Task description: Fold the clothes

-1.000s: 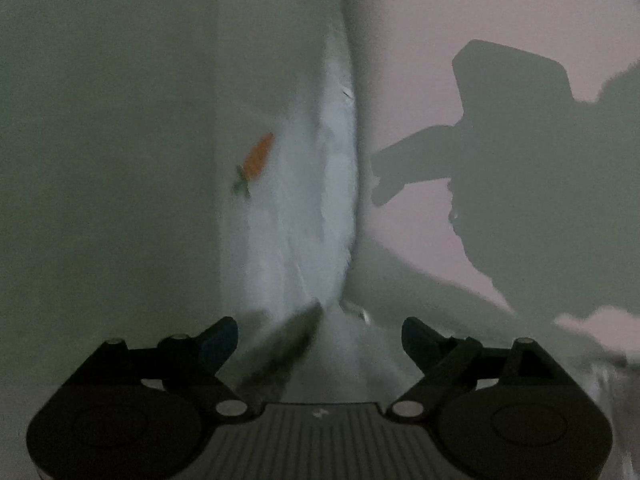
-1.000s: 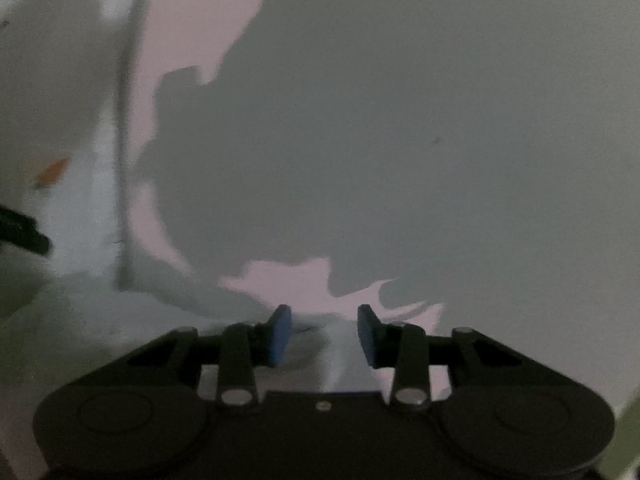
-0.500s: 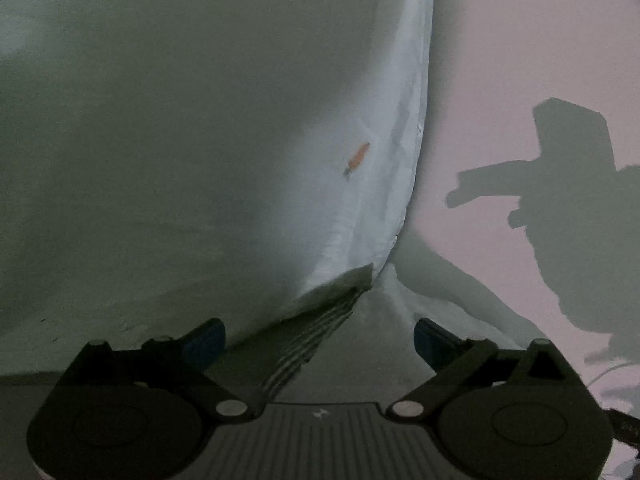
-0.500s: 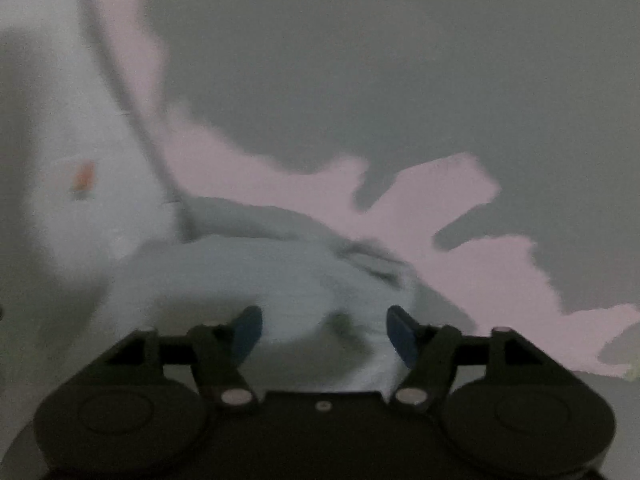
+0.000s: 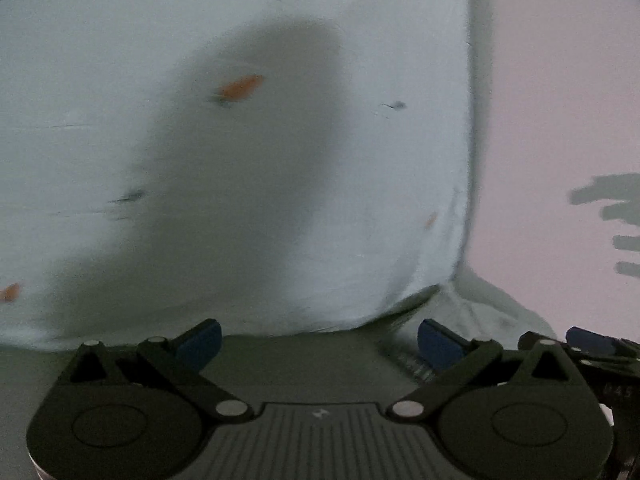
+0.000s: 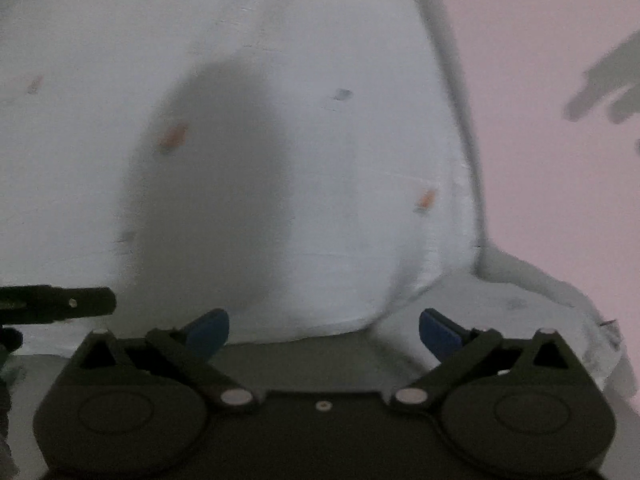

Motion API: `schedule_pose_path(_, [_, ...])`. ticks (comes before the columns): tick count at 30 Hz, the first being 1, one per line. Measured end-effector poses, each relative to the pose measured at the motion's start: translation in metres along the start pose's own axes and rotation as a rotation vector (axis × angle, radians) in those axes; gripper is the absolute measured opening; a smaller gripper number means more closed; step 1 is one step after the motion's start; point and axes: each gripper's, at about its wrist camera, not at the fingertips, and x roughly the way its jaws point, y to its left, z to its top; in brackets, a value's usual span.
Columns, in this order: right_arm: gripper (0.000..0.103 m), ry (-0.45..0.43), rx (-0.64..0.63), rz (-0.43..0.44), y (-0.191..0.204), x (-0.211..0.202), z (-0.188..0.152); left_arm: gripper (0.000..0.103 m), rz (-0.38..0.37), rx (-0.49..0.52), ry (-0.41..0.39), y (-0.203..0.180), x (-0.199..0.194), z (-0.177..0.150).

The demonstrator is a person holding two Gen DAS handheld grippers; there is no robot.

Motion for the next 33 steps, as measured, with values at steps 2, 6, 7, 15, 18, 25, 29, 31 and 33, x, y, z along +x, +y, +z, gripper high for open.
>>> schedule_pose_path(2, [0.103, -0.01, -0.042, 0.048, 0.037, -0.013, -0.003, 0.103, 0.051, -0.033, -0.039, 0.024, -0.038, -0.01])
schedule_pose_path(6, [0.103, -0.035, -0.099, 0.07, 0.134, -0.059, -0.035, 0.103, 0.166, -0.021, -0.081, 0.061, -0.11, -0.035])
schedule_pose_path(7, [0.103, -0.034, -0.103, 0.083, 0.151, -0.069, -0.042, 0.103, 0.187, -0.008, -0.072, 0.068, -0.126, -0.041])
schedule_pose_path(15, [0.103, 0.027, -0.136, 0.138, 0.266, -0.148, -0.09, 0.103, 0.254, 0.015, -0.081, 0.105, -0.256, -0.099])
schedule_pose_path(18, [0.103, 0.07, -0.151, 0.128, 0.284, -0.167, -0.103, 0.103, 0.274, -0.022, -0.042, 0.112, -0.282, -0.114])
schedule_pose_path(25, [0.102, 0.164, -0.22, 0.084, 0.312, -0.21, -0.13, 0.103, 0.305, -0.036, 0.042, 0.12, -0.337, -0.153])
schedule_pose_path(29, [0.102, 0.223, -0.209, 0.1, 0.317, -0.235, -0.144, 0.103, 0.295, -0.095, 0.093, 0.124, -0.355, -0.173])
schedule_pose_path(31, [0.102, 0.238, -0.205, 0.105, 0.32, -0.246, -0.152, 0.103, 0.299, -0.122, 0.103, 0.127, -0.363, -0.182])
schedule_pose_path(33, [0.102, 0.249, -0.205, 0.098, 0.325, -0.256, -0.159, 0.103, 0.306, -0.108, 0.121, 0.127, -0.371, -0.189])
